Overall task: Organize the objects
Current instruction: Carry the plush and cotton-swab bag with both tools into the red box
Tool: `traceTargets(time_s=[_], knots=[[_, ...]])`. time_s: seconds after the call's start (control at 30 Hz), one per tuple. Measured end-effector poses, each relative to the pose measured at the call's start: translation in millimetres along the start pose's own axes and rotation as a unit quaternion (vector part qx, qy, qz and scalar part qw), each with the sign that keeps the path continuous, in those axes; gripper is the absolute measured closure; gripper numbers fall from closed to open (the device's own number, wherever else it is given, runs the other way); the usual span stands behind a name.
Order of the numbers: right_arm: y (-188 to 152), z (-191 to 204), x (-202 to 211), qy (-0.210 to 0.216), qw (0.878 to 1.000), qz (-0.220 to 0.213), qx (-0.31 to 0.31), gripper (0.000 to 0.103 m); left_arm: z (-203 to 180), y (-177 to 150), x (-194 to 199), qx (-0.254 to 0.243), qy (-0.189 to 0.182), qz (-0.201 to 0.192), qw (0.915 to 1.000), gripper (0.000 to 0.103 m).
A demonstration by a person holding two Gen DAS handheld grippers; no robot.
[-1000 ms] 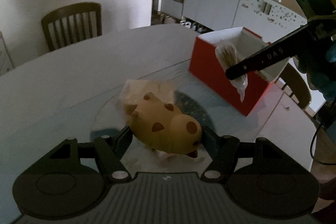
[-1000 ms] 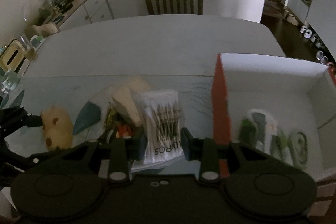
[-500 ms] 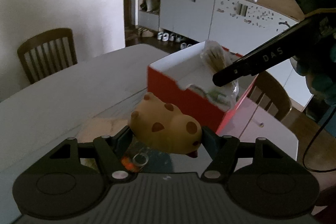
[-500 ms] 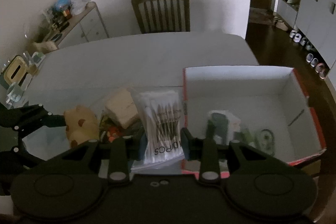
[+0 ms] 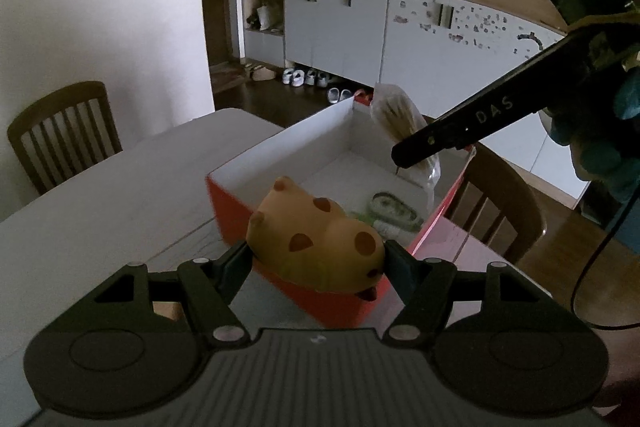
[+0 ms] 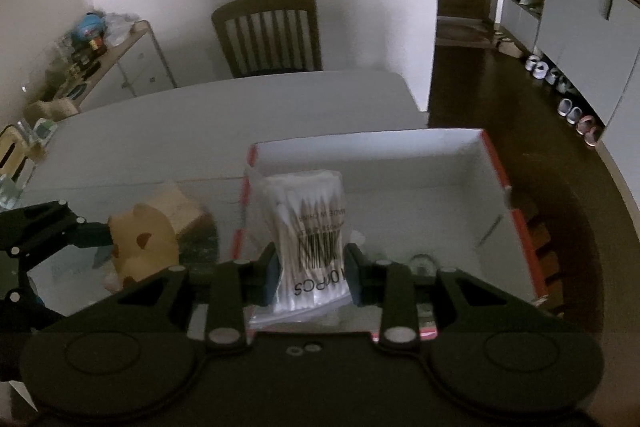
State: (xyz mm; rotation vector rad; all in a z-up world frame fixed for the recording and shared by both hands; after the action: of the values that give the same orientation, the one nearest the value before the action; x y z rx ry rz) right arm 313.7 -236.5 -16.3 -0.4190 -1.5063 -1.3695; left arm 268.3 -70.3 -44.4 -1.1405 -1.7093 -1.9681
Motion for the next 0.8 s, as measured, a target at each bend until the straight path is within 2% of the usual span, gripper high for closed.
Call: traceTargets(time_s=[0.43,0.53,0.8], knots=[[-0.1,-85.2,-28.8,-0.036,0.999,0.020,-0.028,0.070,-35.7,42.4,-78.2,-0.026,0.010,0.041,0.9988,0.032],[-3.4,-95.4,-44.0,-0.048,0.998,0.029,-0.035,0.070,-39.9,47.9,-100.8,-0.022,0.010,0.063,0.9977,0.032],[-12.7,-106.7,-77.7,-0.040,0.996,0.065,-0.034,0.070,-48.8,55.5,-145.4,-0.016,0.006,0.114,0.9933,0.032]])
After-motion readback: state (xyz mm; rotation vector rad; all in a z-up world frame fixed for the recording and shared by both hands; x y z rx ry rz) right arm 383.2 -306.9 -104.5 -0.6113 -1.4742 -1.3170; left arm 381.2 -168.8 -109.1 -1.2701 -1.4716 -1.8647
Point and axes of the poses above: each gripper's, at about its wrist camera, not at the fingertips, and x roughly against the way its jaws point, z to its left, y to its top, the point moved 5 cm from there along -x, roughly the way its jaws point, and after that the axes turned 5 degrees about z, right-handed, at the moved point
